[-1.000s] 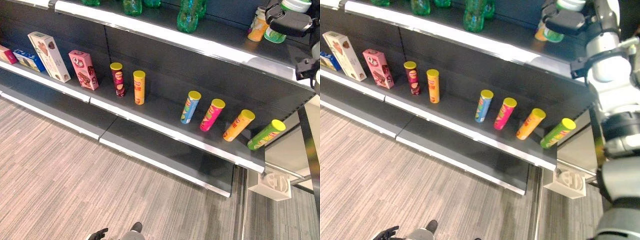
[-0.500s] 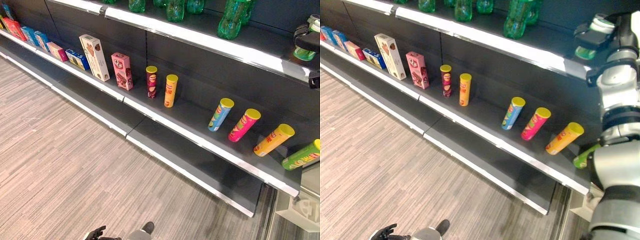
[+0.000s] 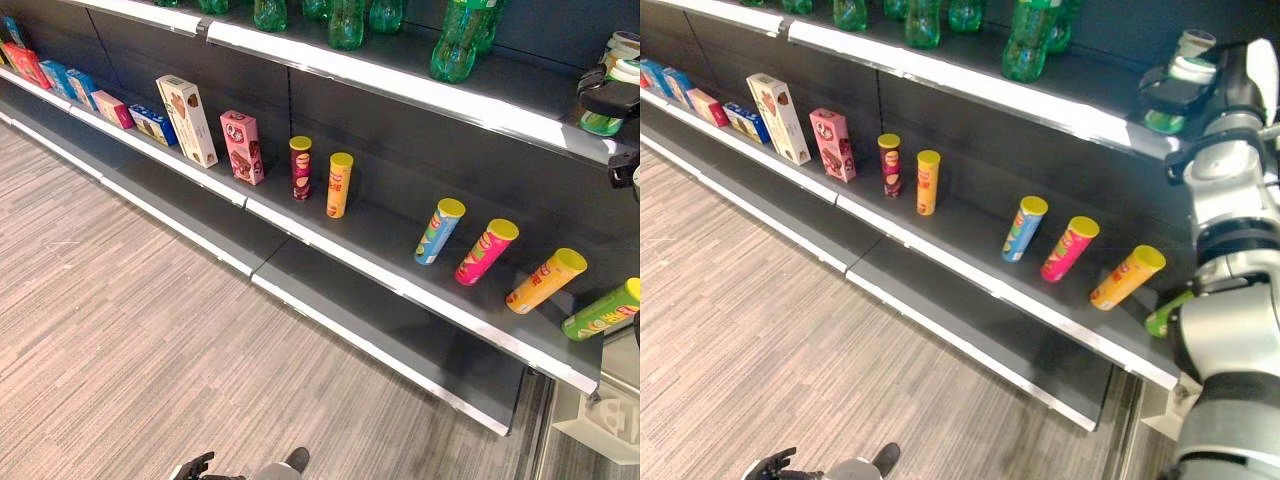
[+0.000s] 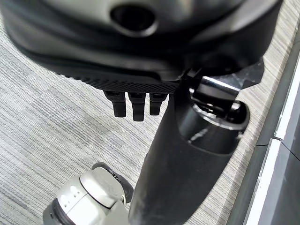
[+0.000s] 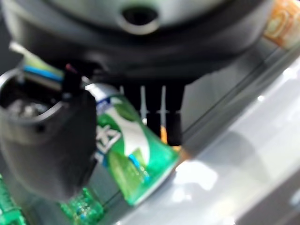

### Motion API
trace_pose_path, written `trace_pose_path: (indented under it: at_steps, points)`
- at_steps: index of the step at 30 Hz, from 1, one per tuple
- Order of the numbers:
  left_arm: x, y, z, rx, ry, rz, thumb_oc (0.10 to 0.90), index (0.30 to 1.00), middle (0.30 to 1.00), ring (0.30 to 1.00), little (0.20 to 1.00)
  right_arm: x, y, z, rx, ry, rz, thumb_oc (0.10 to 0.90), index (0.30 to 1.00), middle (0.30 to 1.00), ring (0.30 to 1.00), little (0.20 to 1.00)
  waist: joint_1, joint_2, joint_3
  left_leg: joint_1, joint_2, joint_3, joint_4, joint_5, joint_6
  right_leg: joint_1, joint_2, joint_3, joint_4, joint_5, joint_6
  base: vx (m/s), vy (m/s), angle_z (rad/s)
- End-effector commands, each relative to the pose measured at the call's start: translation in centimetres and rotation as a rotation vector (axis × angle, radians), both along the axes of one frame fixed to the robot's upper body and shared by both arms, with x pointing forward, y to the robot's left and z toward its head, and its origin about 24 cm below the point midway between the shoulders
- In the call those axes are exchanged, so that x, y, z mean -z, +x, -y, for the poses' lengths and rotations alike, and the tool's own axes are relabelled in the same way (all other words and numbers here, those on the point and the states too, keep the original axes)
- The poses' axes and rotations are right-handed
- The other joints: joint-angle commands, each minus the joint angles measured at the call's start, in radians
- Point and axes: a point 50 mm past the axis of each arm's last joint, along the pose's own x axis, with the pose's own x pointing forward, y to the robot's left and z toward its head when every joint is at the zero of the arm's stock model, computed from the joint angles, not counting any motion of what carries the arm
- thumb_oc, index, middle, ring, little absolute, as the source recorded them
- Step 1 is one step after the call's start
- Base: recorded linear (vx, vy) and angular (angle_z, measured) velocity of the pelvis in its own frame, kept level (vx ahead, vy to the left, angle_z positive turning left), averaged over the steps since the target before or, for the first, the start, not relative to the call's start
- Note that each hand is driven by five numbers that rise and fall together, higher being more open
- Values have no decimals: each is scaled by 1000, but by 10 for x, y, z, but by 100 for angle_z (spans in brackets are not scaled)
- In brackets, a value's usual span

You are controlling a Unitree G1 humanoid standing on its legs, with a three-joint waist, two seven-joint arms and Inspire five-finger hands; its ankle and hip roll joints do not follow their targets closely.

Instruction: Put the goods on the table back onto the shelves and tidy them up.

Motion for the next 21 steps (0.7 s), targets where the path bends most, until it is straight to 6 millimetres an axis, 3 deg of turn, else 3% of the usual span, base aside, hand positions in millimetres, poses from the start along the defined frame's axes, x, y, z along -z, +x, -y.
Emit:
trace_pose_path:
  at_steps: [1, 12, 13, 14, 15, 21]
  points:
    - [-10, 10, -19, 98, 86, 37, 800, 900, 900, 900, 900, -54, -7, -12, 8, -121, 144, 400, 300, 300, 300, 300, 17, -29, -33, 11, 53, 114, -34, -90, -39, 107, -16, -14, 7, -104, 71, 79, -89, 5]
    - [-12, 9, -22, 105, 101, 37, 800, 900, 900, 900, 900, -53, -12, -2, 52, -98, 136, 400, 300, 300, 300, 300, 33, -31, -24, -10, 45, 93, -34, -85, -41, 102, -16, -30, 7, -106, 72, -2, -4, 5]
    - [-12, 9, -23, 105, 102, 36, 800, 900, 900, 900, 900, -53, -11, -2, 50, -96, 136, 463, 394, 394, 394, 394, 32, -31, -24, -9, 45, 93, -34, -86, -41, 102, -16, -30, 7, -106, 72, 0, 0, 0]
    - [-11, 8, -22, 105, 99, 33, 800, 900, 900, 900, 900, -53, -10, -5, 42, -93, 139, 736, 804, 804, 804, 804, 31, -33, -24, -7, 45, 94, -34, -87, -40, 104, -15, -30, 7, -107, 71, 0, 0, 0]
    - [-11, 8, -22, 106, 100, 33, 800, 900, 900, 900, 900, -53, -9, -6, 39, -92, 138, 800, 900, 900, 900, 900, 30, -33, -24, -6, 45, 94, -34, -88, -40, 105, -15, -31, 7, -107, 71, 0, 0, 0]
    - [-12, 13, -20, 115, 100, 46, 800, 900, 900, 900, 900, -54, -8, -7, 40, -104, 135, 800, 900, 900, 900, 900, 29, -38, -24, -5, 47, 92, -34, -89, -42, 107, -15, -36, 7, -109, 70, 0, 0, 0]
